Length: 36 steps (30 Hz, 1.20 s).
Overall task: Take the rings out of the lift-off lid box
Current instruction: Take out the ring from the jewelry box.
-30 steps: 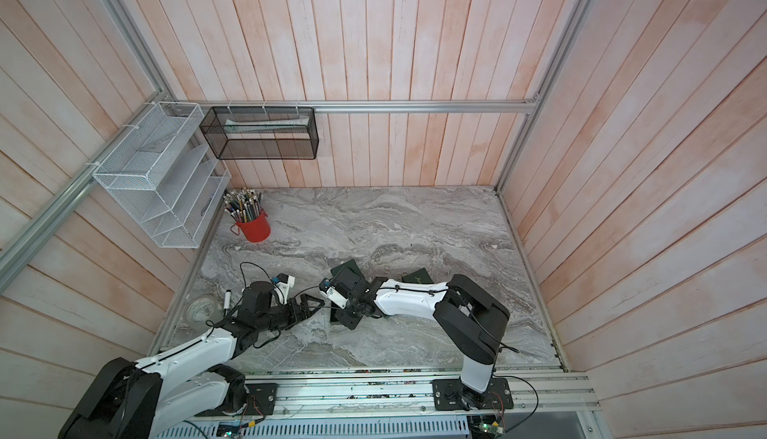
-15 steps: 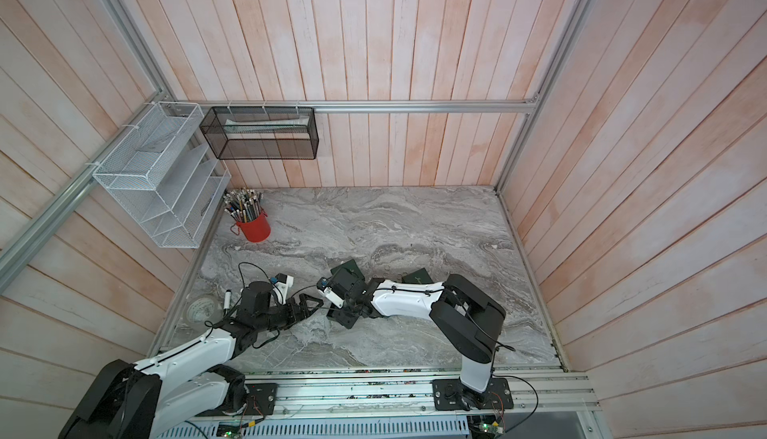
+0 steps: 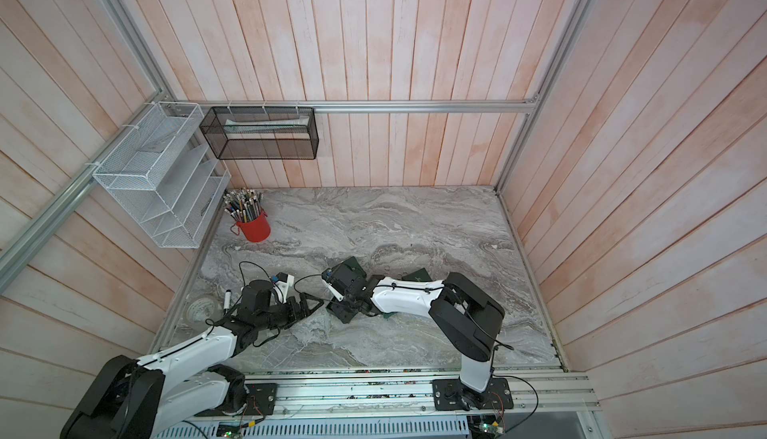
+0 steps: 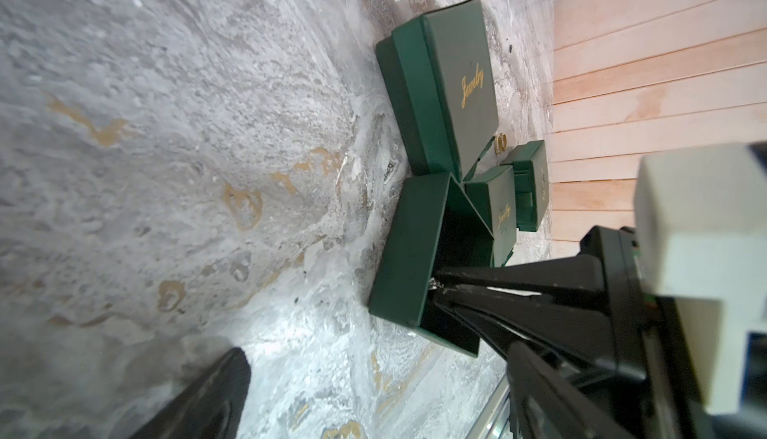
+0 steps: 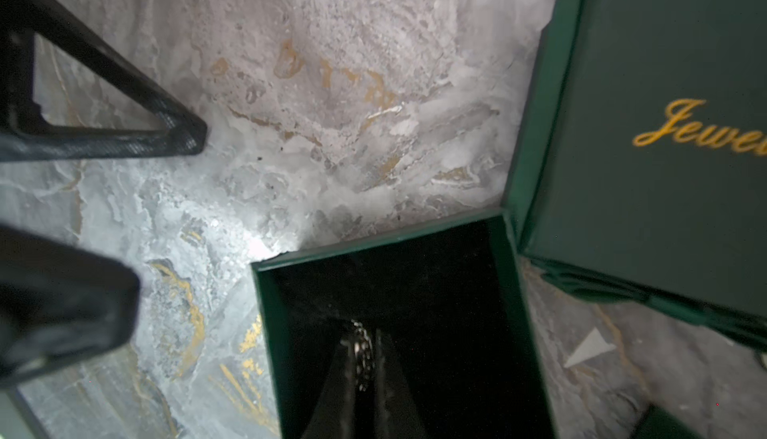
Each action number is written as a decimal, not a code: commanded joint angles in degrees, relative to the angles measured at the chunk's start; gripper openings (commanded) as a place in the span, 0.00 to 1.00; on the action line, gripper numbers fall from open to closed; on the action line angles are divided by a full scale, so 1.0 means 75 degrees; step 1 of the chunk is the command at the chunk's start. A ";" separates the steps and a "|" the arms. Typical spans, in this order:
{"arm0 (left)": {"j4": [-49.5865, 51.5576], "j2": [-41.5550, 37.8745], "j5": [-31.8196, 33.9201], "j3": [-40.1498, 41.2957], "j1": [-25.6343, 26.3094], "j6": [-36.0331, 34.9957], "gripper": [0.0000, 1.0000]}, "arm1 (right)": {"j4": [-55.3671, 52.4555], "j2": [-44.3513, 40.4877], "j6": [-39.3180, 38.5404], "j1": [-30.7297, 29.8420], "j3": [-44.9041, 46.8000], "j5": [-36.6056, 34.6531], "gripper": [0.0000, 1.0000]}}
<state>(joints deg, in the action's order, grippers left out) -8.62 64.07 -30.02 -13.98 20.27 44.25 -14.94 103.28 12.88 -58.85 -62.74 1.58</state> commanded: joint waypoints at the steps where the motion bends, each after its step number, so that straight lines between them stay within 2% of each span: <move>1: 0.0304 -0.0142 0.0073 0.0068 0.0077 0.0101 0.97 | -0.0072 0.0000 0.0563 0.0181 -0.0225 0.0195 0.00; 8: 0.0038 0.0055 0.0089 0.0001 0.0259 0.0328 0.93 | 0.0104 -0.0136 0.1297 0.0703 -0.0016 0.0557 0.00; 15: -0.0613 0.0750 0.0205 -0.0433 0.0738 0.0595 0.93 | 0.0369 -0.0078 0.1440 0.0710 0.0001 0.0771 0.00; 22: -0.0992 0.1465 0.0214 -0.0806 0.0766 0.0626 0.92 | 0.0605 -0.0275 0.1572 0.0782 0.0010 0.0934 0.00; 36: -0.2001 0.2663 0.0294 -0.1404 0.0766 0.0765 0.79 | 0.1132 -0.0283 0.1821 0.0919 -0.0060 0.1351 0.00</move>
<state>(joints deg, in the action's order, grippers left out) -20.67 82.76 -29.10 -23.11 25.85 49.78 -8.47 102.35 25.56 -52.16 -62.63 9.78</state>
